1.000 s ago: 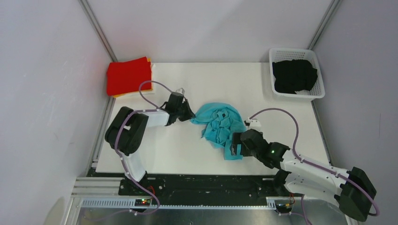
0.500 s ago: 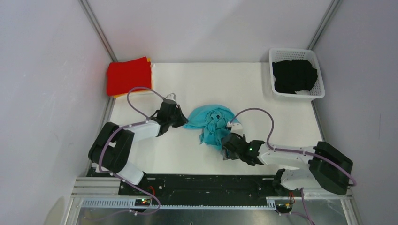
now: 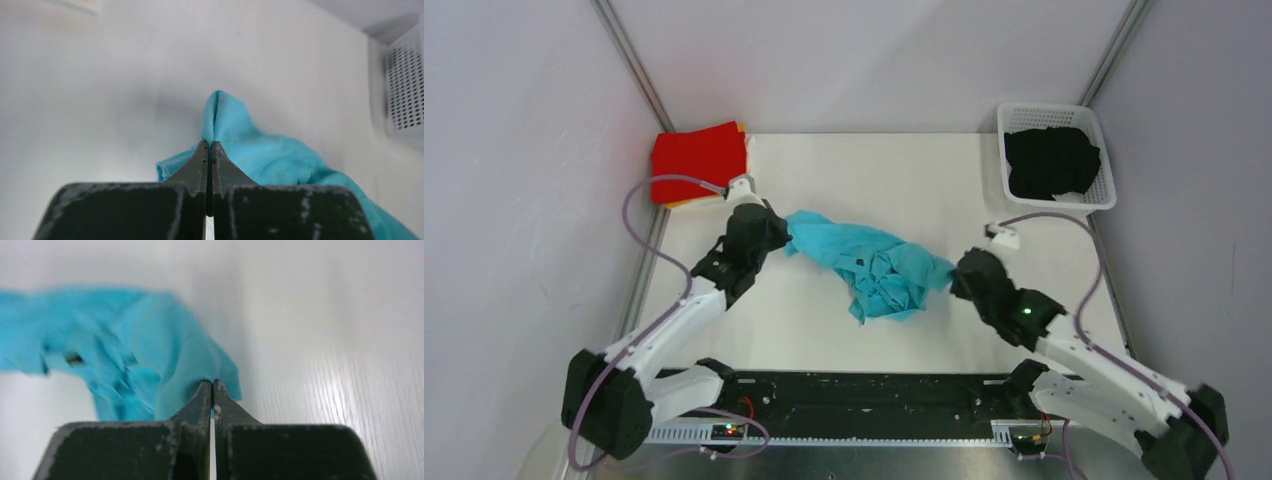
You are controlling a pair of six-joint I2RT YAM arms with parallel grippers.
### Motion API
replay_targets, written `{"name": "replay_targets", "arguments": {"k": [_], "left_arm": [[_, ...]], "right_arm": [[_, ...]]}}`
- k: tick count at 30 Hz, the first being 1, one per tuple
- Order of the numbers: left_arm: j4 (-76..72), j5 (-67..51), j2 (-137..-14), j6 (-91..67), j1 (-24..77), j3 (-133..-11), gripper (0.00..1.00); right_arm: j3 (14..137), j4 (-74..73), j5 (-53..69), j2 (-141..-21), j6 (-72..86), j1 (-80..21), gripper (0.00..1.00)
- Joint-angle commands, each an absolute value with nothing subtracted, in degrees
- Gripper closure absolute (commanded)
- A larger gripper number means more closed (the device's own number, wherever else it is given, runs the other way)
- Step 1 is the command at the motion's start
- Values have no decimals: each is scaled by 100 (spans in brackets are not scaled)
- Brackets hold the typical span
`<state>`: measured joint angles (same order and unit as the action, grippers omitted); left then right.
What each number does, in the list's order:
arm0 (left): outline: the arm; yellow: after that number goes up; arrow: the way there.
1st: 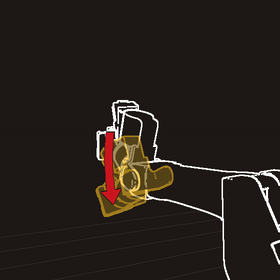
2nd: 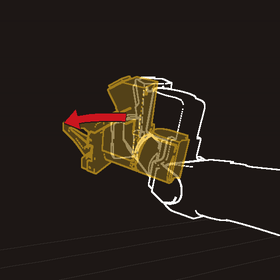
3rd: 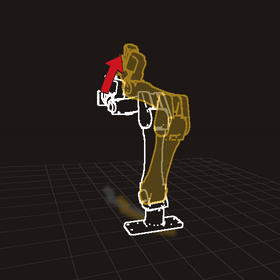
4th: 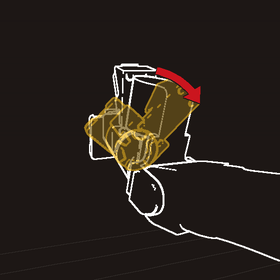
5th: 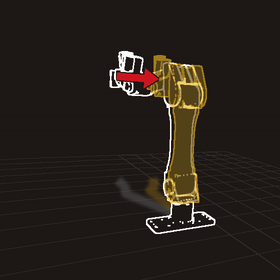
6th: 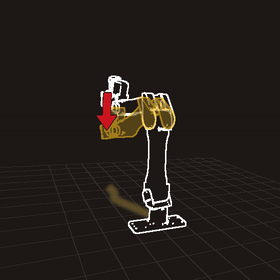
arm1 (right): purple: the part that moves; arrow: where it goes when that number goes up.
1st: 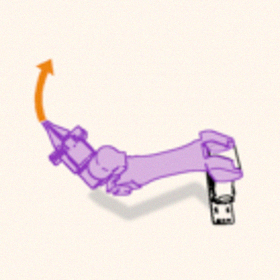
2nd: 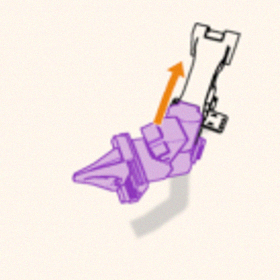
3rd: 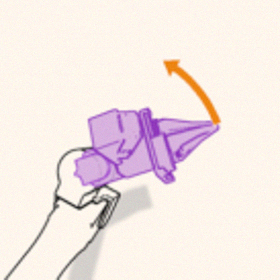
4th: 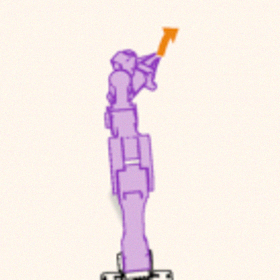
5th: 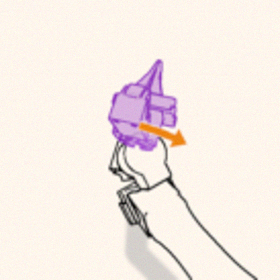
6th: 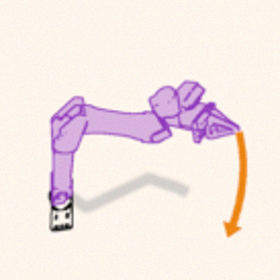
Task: Fold and stack the t-shirts
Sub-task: Flatten out the tshirt
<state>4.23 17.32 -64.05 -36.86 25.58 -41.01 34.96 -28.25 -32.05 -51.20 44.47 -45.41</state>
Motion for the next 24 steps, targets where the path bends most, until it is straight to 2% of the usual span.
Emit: {"name": "replay_targets", "arguments": {"k": [1,9,13,19,24], "left_arm": [[832,2565,-5568,-3201,2580,-4580,100],[849,2443,-3747,-2557,2573,-5341,100],[853,1966,-3107,-2347,2575,-5862,100],[905,926,-2753,-2169,2575,-6688,100],[1013,604,-2894,-2092,2578,-7223,100]], "right_arm": [[4085,-2217,-3115,-4288,3469,-3909,100],[5744,-1735,-2971,-3696,1961,-3538,100],[6610,-1760,-2159,-3602,1582,-3552,100],[7598,-1848,-889,-3401,1455,-3556,100],[8230,-2087,-792,-3485,1299,-3558,100]]}}
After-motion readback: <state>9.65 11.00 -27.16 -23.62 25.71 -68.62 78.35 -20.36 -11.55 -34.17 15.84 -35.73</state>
